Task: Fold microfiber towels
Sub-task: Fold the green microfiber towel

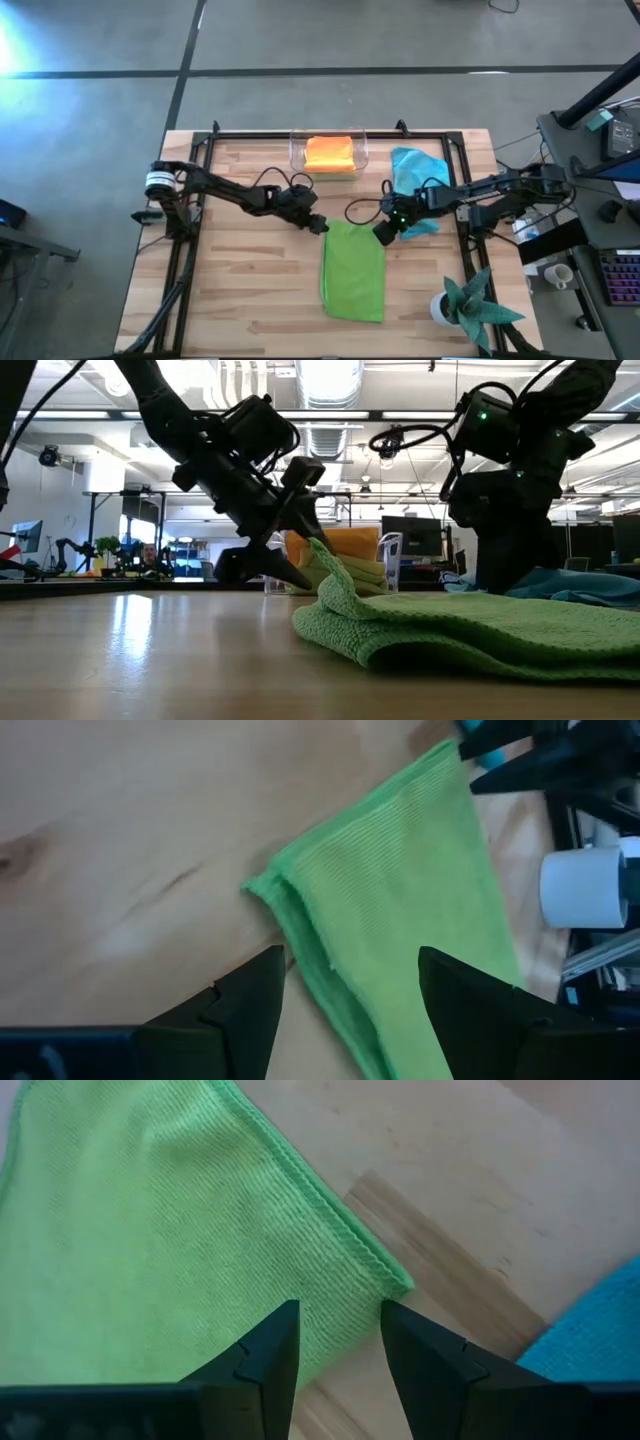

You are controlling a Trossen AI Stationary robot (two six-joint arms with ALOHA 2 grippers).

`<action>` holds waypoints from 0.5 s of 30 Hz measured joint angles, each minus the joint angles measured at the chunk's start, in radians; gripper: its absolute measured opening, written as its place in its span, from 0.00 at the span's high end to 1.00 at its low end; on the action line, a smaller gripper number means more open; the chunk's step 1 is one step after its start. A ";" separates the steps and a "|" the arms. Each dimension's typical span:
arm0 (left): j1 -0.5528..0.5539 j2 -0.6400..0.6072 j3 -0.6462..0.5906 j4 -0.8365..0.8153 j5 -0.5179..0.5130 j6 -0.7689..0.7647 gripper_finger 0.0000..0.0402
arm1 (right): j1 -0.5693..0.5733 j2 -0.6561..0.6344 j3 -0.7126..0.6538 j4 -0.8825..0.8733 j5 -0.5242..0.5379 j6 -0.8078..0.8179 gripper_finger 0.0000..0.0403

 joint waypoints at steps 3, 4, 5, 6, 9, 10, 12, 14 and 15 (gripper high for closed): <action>0.000 0.005 0.000 -0.009 0.002 0.000 0.47 | 0.000 -0.003 0.000 -0.001 0.001 -0.001 0.65; 0.000 0.013 0.002 -0.003 0.002 0.003 0.47 | -0.001 -0.009 0.000 -0.001 0.001 -0.004 0.65; 0.000 0.020 0.003 -0.003 0.002 0.005 0.47 | -0.002 -0.014 0.000 -0.001 0.001 -0.008 0.65; 0.000 0.026 0.002 -0.007 0.002 0.005 0.47 | -0.006 -0.017 0.000 0.002 0.001 -0.008 0.65; 0.000 0.058 0.002 0.040 0.005 0.004 0.47 | -0.021 -0.014 0.000 0.000 0.015 -0.010 0.65; 0.000 0.068 0.002 0.056 0.010 -0.006 0.47 | -0.026 -0.012 0.000 0.006 0.020 -0.011 0.65; 0.000 0.088 0.002 0.099 0.020 -0.017 0.47 | -0.034 -0.003 0.000 0.006 0.021 -0.011 0.65; 0.000 0.101 0.007 0.105 0.024 -0.018 0.47 | -0.036 0.008 0.000 0.013 0.023 -0.010 0.65; 0.000 0.108 0.010 0.105 0.024 -0.019 0.47 | -0.036 0.013 0.000 0.015 0.023 -0.010 0.65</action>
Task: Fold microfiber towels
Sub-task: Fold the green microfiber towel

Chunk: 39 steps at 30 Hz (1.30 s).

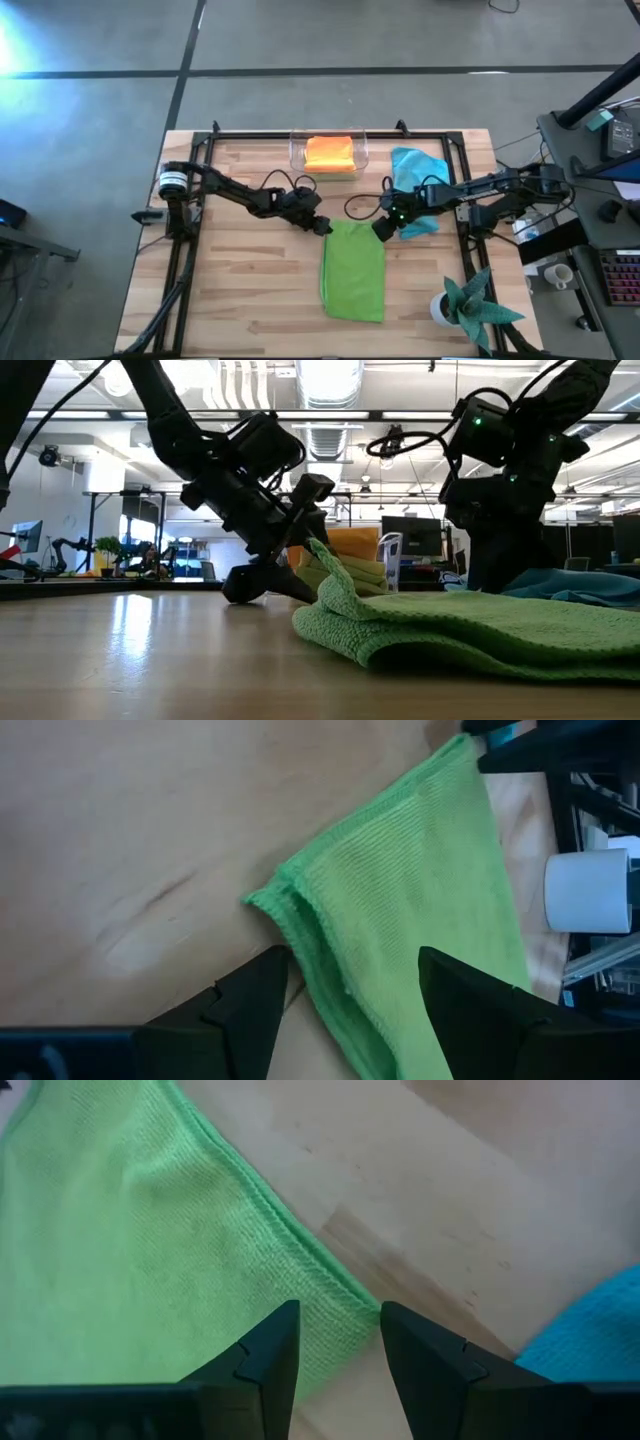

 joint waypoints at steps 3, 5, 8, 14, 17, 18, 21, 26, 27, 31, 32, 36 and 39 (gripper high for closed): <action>0.000 0.015 0.011 0.000 0.001 0.000 0.47 | 0.000 0.028 0.000 0.024 -0.016 0.002 0.65; 0.000 0.023 0.019 -0.003 0.001 0.004 0.47 | 0.001 0.041 0.000 0.048 -0.027 0.002 0.65; -0.001 0.033 0.033 -0.003 0.001 0.062 0.47 | 0.002 0.046 0.001 0.071 -0.029 -0.013 0.65; -0.002 0.036 0.045 -0.011 -0.021 0.139 0.60 | 0.002 0.037 0.003 0.074 -0.030 -0.024 0.72; -0.002 0.038 0.049 -0.014 -0.033 0.162 0.72 | 0.002 0.037 0.003 0.075 -0.038 -0.024 0.78; -0.002 0.039 0.049 -0.014 -0.035 0.163 0.76 | 0.002 0.037 0.003 0.075 -0.042 -0.024 0.80; -0.002 0.039 0.047 -0.012 -0.049 0.167 0.88 | 0.002 0.037 0.003 0.077 -0.051 -0.024 0.85; -0.002 0.039 0.049 -0.013 -0.053 0.189 0.99 | 0.002 0.037 0.003 0.078 -0.056 -0.024 0.92; -0.002 0.039 0.050 -0.013 -0.054 0.192 0.99 | 0.002 0.034 0.003 0.077 -0.060 -0.025 0.94; 0.000 0.029 0.052 -0.013 -0.061 0.220 0.99 | 0.004 0.005 0.003 0.080 -0.078 -0.027 0.96; 0.000 0.023 0.053 -0.013 -0.061 0.240 0.99 | 0.004 -0.008 0.004 0.080 -0.078 -0.030 0.96; 0.001 -0.010 0.054 -0.017 -0.061 0.290 0.99 | 0.006 -0.077 0.014 0.082 -0.076 -0.057 0.96; 0.002 -0.033 0.054 -0.020 -0.084 0.344 0.99 | 0.006 -0.127 0.017 0.082 -0.061 -0.073 0.96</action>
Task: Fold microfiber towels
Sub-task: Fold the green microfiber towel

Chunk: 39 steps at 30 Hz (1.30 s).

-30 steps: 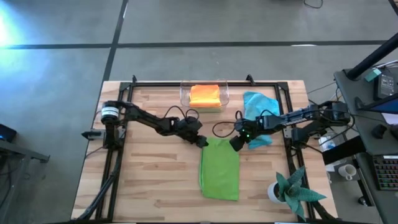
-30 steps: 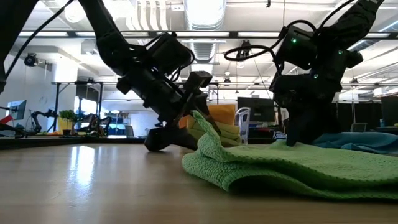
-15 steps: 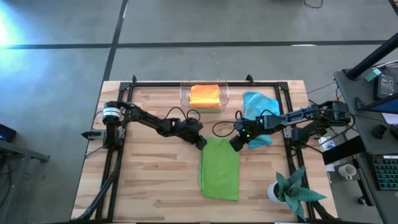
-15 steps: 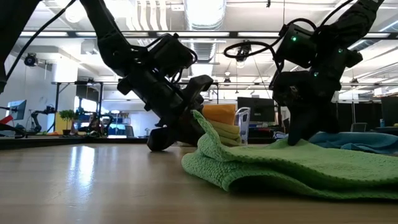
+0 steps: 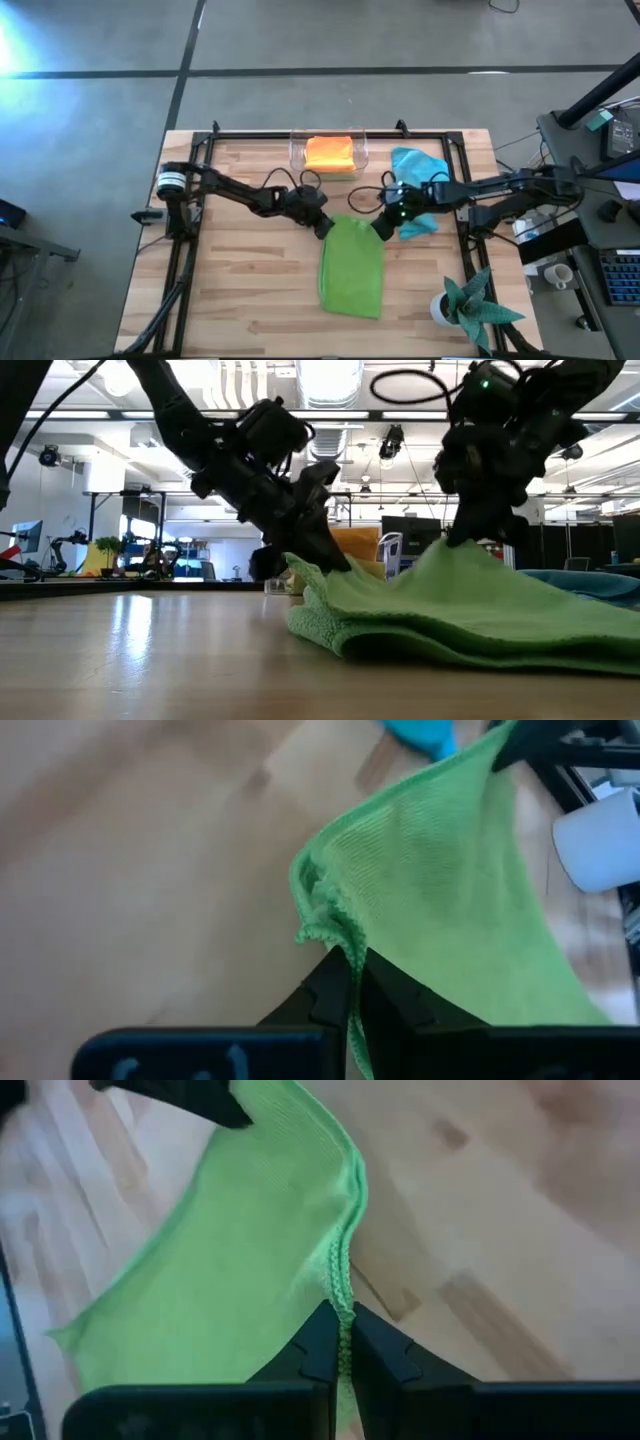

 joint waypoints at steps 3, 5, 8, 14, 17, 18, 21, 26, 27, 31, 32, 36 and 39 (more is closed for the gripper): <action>0.007 -0.031 0.000 -0.002 -0.032 0.124 0.99 | 0.000 -0.038 0.000 -0.017 0.071 -0.024 0.96; 0.015 -0.046 0.000 -0.002 -0.042 0.182 0.99 | -0.001 -0.056 0.000 -0.049 0.126 -0.044 0.96; 0.031 -0.067 -0.001 -0.007 -0.060 0.234 0.99 | -0.002 -0.080 0.000 -0.074 0.183 -0.081 0.96; 0.051 -0.118 -0.001 -0.006 -0.114 0.413 0.98 | -0.002 -0.126 0.004 -0.077 0.307 -0.242 0.96; 0.053 -0.155 -0.001 -0.042 -0.115 0.472 0.98 | 0.003 -0.152 0.024 -0.075 0.312 -0.337 0.96; 0.053 -0.169 -0.001 -0.060 -0.115 0.479 0.98 | 0.010 -0.160 0.031 -0.074 0.308 -0.366 0.96; 0.046 -0.206 -0.001 -0.140 -0.103 0.507 0.98 | 0.040 -0.176 0.049 -0.075 0.302 -0.415 0.96; 0.013 -0.260 -0.015 -0.234 -0.096 0.556 0.98 | 0.138 -0.183 0.060 -0.075 0.294 -0.427 0.96; 0.007 -0.268 -0.017 -0.250 -0.096 0.557 0.98 | 0.162 -0.179 0.060 -0.075 0.294 -0.427 0.96; -0.019 -0.285 -0.027 -0.268 -0.064 0.558 0.98 | 0.253 -0.153 0.059 -0.075 0.294 -0.426 0.96; -0.024 -0.286 -0.027 -0.264 -0.042 0.556 0.98 | 0.272 -0.144 0.059 -0.079 0.293 -0.426 0.96; -0.051 -0.277 -0.027 -0.262 0.030 0.551 0.98 | 0.333 -0.105 0.059 -0.077 0.268 -0.411 0.96; -0.076 -0.272 -0.028 -0.264 0.033 0.551 0.98 | 0.372 -0.076 0.059 -0.063 0.247 -0.382 0.96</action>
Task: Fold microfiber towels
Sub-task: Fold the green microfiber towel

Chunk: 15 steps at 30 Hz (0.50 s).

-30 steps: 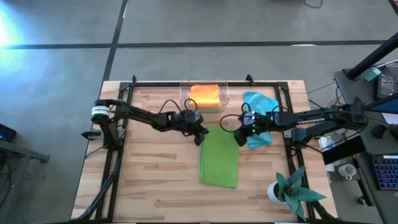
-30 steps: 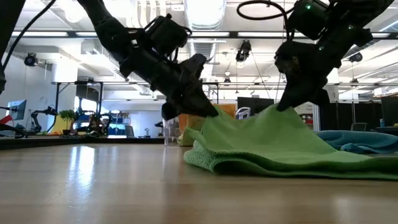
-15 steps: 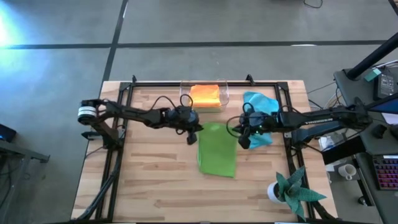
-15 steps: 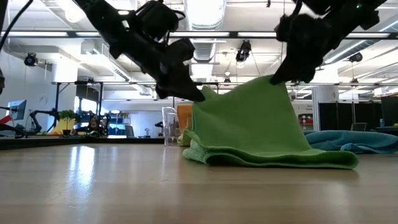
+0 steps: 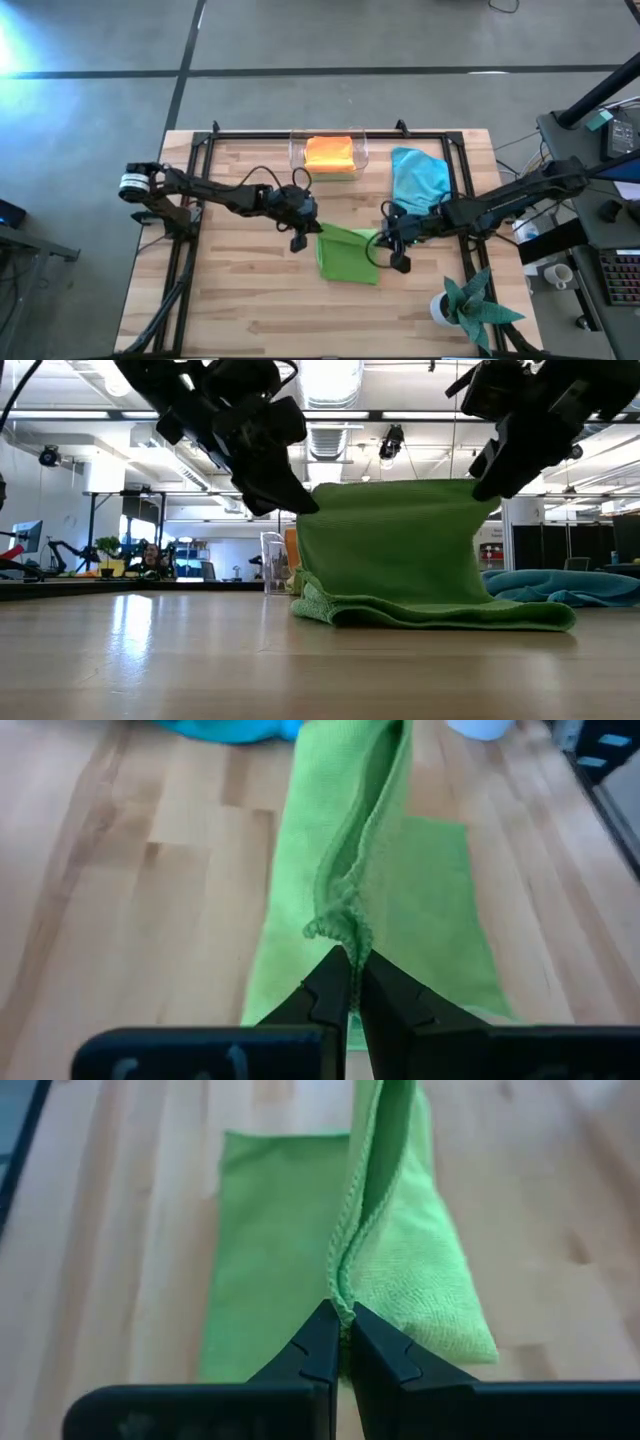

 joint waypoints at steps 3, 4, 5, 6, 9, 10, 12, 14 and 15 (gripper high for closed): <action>-0.018 0.000 0.000 0.006 -0.007 0.000 0.98 | 0.039 0.019 0.000 0.012 -0.001 0.059 0.96; -0.023 0.000 0.000 0.007 -0.011 0.000 0.98 | 0.052 0.023 0.000 0.015 -0.001 0.083 0.96; -0.028 0.000 0.000 0.010 -0.013 0.000 0.98 | 0.065 0.030 0.000 0.025 -0.004 0.105 0.96; -0.032 0.000 0.000 0.014 -0.013 0.000 0.98 | 0.077 0.034 0.000 0.041 -0.019 0.126 0.96; -0.041 0.000 0.000 0.009 -0.013 0.006 0.98 | 0.109 0.052 0.001 0.050 -0.021 0.201 0.96; -0.042 0.000 0.000 0.007 -0.015 0.006 0.98 | 0.117 0.058 0.001 0.047 -0.012 0.233 0.96; -0.042 0.000 0.001 0.009 -0.032 0.005 0.98 | 0.128 0.061 0.001 0.047 0.022 0.293 0.96; -0.042 0.000 0.011 0.006 -0.068 0.005 0.98 | 0.132 0.055 0.001 0.047 0.062 0.329 0.96; -0.042 0.000 0.018 0.007 -0.089 0.006 0.98 | 0.132 0.053 0.004 0.034 0.087 0.331 0.96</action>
